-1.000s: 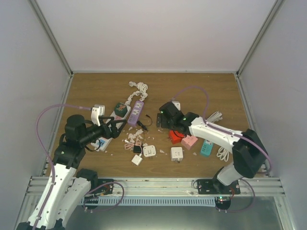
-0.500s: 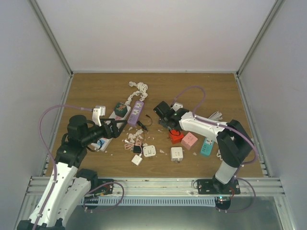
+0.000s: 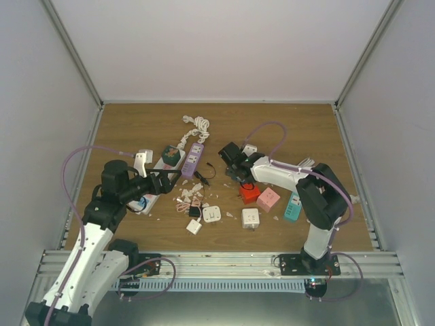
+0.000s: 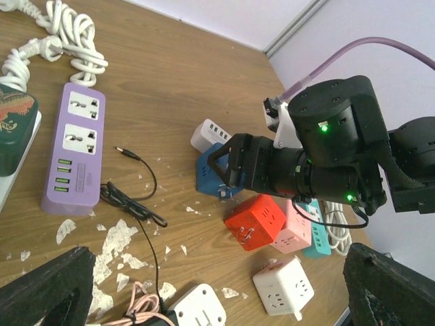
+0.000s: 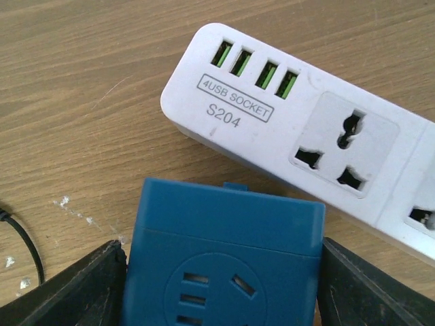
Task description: Insert the plug
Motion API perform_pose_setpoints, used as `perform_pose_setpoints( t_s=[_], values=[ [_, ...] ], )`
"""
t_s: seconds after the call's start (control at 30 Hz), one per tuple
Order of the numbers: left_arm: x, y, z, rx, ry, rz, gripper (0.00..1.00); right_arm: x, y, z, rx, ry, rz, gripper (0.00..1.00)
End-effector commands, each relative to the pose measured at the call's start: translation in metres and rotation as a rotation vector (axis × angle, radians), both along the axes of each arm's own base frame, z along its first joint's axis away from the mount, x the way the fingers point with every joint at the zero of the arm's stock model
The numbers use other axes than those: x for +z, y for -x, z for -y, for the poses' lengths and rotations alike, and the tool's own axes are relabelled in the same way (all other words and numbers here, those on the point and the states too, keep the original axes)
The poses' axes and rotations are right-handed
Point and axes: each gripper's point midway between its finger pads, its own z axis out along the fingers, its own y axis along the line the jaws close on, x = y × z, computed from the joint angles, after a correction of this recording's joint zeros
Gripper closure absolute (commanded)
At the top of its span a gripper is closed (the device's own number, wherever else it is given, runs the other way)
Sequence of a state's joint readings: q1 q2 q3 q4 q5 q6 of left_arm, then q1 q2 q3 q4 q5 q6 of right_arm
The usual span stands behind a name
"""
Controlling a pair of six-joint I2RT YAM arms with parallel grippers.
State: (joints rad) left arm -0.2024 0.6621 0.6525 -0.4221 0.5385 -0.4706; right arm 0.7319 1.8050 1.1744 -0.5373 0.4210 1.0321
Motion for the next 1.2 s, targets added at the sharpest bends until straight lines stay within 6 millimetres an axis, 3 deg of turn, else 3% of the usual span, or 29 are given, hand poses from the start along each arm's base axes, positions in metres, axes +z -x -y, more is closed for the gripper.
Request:
perform_pose_setpoints(
  t_s=[0.0, 0.07, 0.17, 0.27, 0.53, 0.77, 0.97, 1.1, 1.17],
  values=[
    [0.007, -0.007, 0.003, -0.012, 0.009, 0.045, 0.01, -0.006, -0.006, 0.000, 0.027, 0.004, 0.016, 0.26],
    [0.007, -0.008, 0.003, -0.003, 0.014, 0.047, 0.01, -0.007, -0.007, -0.001, 0.029, -0.005, 0.013, 0.27],
    [0.009, -0.008, 0.003, 0.001, 0.026, 0.053, 0.01, -0.003, -0.009, -0.004, 0.048, -0.021, 0.032, 0.37],
    [0.011, -0.007, 0.005, -0.012, 0.041, 0.051, 0.01, 0.017, -0.013, -0.012, 0.089, -0.066, 0.079, 0.44],
    [0.039, 0.001, 0.024, -0.119, 0.170, 0.083, 0.01, 0.124, -0.010, -0.069, 0.412, -0.367, 0.331, 0.46],
    [0.079, 0.002, 0.032, -0.164, 0.301, 0.116, 0.01, 0.231, 0.030, -0.116, 0.743, -0.718, 0.556, 0.46],
    [0.120, 0.015, 0.045, -0.265, 0.449, 0.150, 0.01, 0.304, 0.081, -0.130, 0.987, -0.995, 0.702, 0.44],
    [0.142, 0.020, 0.051, -0.278, 0.474, 0.188, 0.01, 0.338, 0.104, -0.132, 1.067, -1.123, 0.767, 0.43],
    [0.144, 0.018, 0.054, -0.273, 0.469, 0.181, 0.02, 0.351, 0.111, -0.133, 1.084, -1.165, 0.788, 0.43]
  ],
)
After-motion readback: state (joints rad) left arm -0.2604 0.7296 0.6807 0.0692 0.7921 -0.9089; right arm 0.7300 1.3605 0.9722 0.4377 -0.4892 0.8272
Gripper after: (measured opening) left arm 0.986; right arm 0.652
